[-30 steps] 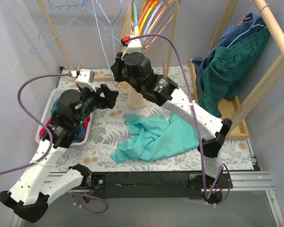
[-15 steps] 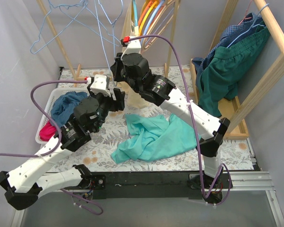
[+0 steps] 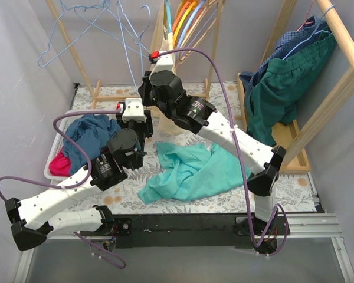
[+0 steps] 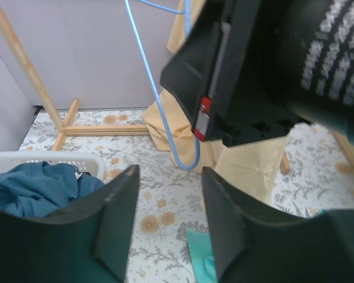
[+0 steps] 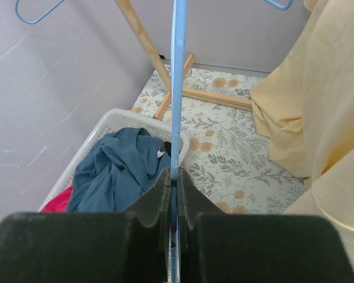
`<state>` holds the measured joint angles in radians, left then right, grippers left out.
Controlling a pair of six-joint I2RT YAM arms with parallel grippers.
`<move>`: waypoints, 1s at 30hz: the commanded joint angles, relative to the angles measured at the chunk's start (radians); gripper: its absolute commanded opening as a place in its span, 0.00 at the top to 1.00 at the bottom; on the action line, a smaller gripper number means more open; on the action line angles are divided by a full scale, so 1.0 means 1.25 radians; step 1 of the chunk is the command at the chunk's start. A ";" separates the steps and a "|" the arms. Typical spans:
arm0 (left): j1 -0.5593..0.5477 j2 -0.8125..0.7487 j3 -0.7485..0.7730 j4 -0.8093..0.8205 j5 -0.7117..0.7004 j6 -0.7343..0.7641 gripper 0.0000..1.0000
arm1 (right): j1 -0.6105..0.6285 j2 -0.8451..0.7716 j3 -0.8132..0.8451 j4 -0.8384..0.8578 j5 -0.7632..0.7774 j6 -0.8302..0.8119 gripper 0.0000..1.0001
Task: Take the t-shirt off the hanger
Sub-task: Place the hanger at the clothesline.
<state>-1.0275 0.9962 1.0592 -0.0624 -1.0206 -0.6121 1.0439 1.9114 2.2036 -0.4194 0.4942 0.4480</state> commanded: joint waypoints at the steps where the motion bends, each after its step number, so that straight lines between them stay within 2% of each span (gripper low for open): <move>1: -0.006 -0.012 -0.010 0.071 -0.056 0.047 0.62 | 0.003 -0.060 -0.008 0.041 -0.003 0.018 0.99; 3: -0.005 -0.010 -0.012 0.071 -0.049 0.049 0.74 | 0.003 -0.063 -0.012 0.036 -0.006 0.022 0.99; 6: -0.006 0.001 -0.015 0.068 -0.052 0.054 0.82 | 0.003 -0.072 -0.020 0.037 -0.009 0.026 0.99; 9: -0.005 -0.008 -0.026 0.058 -0.052 0.041 0.83 | 0.003 -0.079 -0.018 0.039 -0.016 0.027 0.99; 12: -0.005 -0.025 -0.030 0.056 -0.049 0.036 0.93 | 0.003 -0.080 -0.015 0.029 -0.022 0.029 0.99; 13: -0.005 -0.028 -0.029 0.055 -0.045 0.036 1.00 | 0.003 -0.081 -0.017 0.030 -0.025 0.031 0.99; 17: -0.005 -0.040 -0.015 0.023 -0.011 0.023 1.00 | 0.003 -0.083 -0.020 0.029 -0.027 0.034 0.99; 19: -0.006 -0.063 -0.006 -0.016 0.030 -0.017 0.93 | 0.003 -0.077 -0.011 0.021 -0.020 0.034 0.99; 21: -0.006 -0.090 0.004 -0.037 0.077 -0.038 0.82 | 0.003 -0.074 -0.007 0.015 -0.009 0.033 0.99; 23: -0.006 -0.129 0.021 -0.076 0.116 -0.075 0.67 | 0.002 -0.068 -0.001 0.008 -0.003 0.028 0.99; 26: -0.008 -0.151 0.058 -0.124 0.179 -0.092 0.58 | 0.001 -0.059 0.005 0.004 0.005 0.028 0.99; 30: -0.008 -0.106 0.105 -0.197 0.263 -0.097 0.43 | 0.001 -0.036 0.034 -0.008 0.005 0.031 0.99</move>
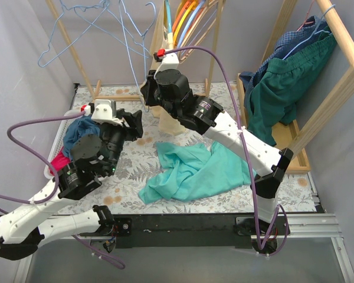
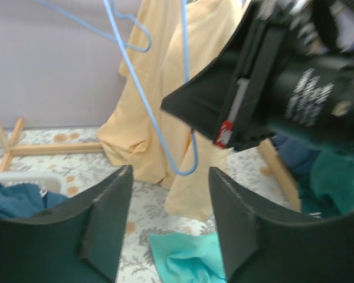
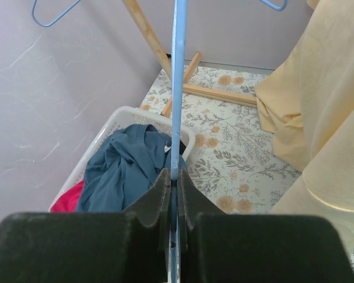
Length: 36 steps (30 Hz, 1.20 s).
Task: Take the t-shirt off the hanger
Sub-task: Place the hanger at the clothesline.
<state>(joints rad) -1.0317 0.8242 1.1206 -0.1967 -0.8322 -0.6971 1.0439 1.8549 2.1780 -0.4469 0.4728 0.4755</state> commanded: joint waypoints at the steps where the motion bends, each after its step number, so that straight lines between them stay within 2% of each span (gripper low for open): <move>1: -0.004 0.041 0.058 -0.104 0.122 -0.029 0.40 | -0.001 0.016 0.066 0.011 0.023 0.009 0.99; 4: -0.004 0.083 0.062 -0.122 0.150 -0.029 0.36 | -0.001 0.032 0.100 -0.001 0.028 0.007 0.99; 9: -0.004 0.106 0.033 -0.113 0.098 -0.041 0.35 | -0.010 0.034 0.114 -0.003 0.025 0.007 0.99; 15: -0.016 0.094 -0.053 0.029 -0.021 0.035 0.35 | -0.017 0.015 0.087 -0.001 0.010 0.012 0.99; 21: -0.094 0.104 -0.129 0.232 -0.145 0.222 0.36 | -0.022 0.000 0.054 0.010 0.000 0.011 0.99; 23: -0.127 0.103 -0.156 0.336 -0.182 0.279 0.36 | -0.022 -0.002 0.053 0.010 -0.002 0.012 0.99; 24: -0.134 0.103 -0.186 0.375 -0.192 0.351 0.36 | -0.022 -0.002 0.051 0.013 -0.006 0.012 0.99; 25: -0.143 0.103 -0.201 0.469 -0.199 0.383 0.36 | -0.023 -0.002 0.049 0.013 -0.009 0.014 0.99; 30: -0.143 0.109 -0.269 0.737 -0.248 0.555 0.38 | -0.022 -0.006 0.039 0.014 -0.025 0.020 0.99; 31: -0.143 0.110 -0.290 0.834 -0.251 0.639 0.38 | -0.022 -0.009 0.036 0.014 -0.027 0.018 0.99; 36: -0.143 0.136 -0.317 0.982 -0.252 0.749 0.39 | -0.023 -0.024 0.014 0.011 -0.030 0.023 0.99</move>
<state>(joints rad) -1.2076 0.9802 0.7444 0.7551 -1.1187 0.0521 1.0203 1.8931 2.2074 -0.4736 0.4416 0.4927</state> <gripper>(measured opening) 0.613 0.085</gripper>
